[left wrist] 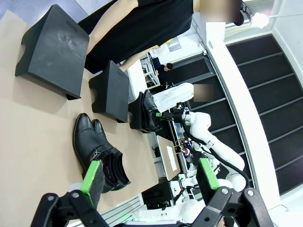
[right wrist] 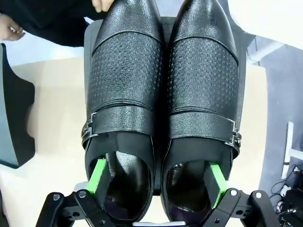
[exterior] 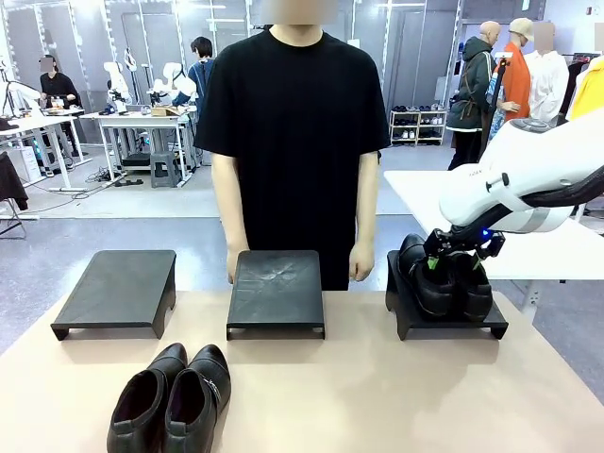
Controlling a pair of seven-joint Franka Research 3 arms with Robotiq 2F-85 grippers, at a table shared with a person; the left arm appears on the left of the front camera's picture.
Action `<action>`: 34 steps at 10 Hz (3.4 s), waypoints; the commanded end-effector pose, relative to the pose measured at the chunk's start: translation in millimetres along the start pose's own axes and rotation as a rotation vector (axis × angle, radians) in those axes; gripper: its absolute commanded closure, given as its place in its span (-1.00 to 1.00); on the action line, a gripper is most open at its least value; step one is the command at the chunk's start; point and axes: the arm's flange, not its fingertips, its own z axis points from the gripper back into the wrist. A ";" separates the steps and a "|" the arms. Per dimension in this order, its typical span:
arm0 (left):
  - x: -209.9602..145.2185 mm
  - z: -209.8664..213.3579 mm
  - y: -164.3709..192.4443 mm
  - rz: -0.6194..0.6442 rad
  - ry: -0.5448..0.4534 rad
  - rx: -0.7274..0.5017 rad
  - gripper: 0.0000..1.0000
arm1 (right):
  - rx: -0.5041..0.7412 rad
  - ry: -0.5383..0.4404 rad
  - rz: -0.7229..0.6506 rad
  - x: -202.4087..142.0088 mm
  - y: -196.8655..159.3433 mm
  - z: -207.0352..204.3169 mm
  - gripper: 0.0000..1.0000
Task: Place the shoes on the stand as instructed by the person.
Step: Pick up another pair of Shoes and place it on the Shoes Stand indicated by the person.
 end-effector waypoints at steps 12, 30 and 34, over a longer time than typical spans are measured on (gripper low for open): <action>2.3 1.1 0.7 -0.020 -0.008 -0.022 -1.00 | 0.652 0.129 -0.089 -128.7 -64.4 185.6 -1.00; 2.3 1.1 0.7 -0.020 -0.008 -0.022 -1.00 | 1.100 0.010 -0.383 -330.2 -177.8 184.4 -1.00; 2.3 1.1 0.7 -0.020 -0.008 -0.022 -1.00 | 1.100 0.010 -0.383 -330.2 -177.8 184.4 -1.00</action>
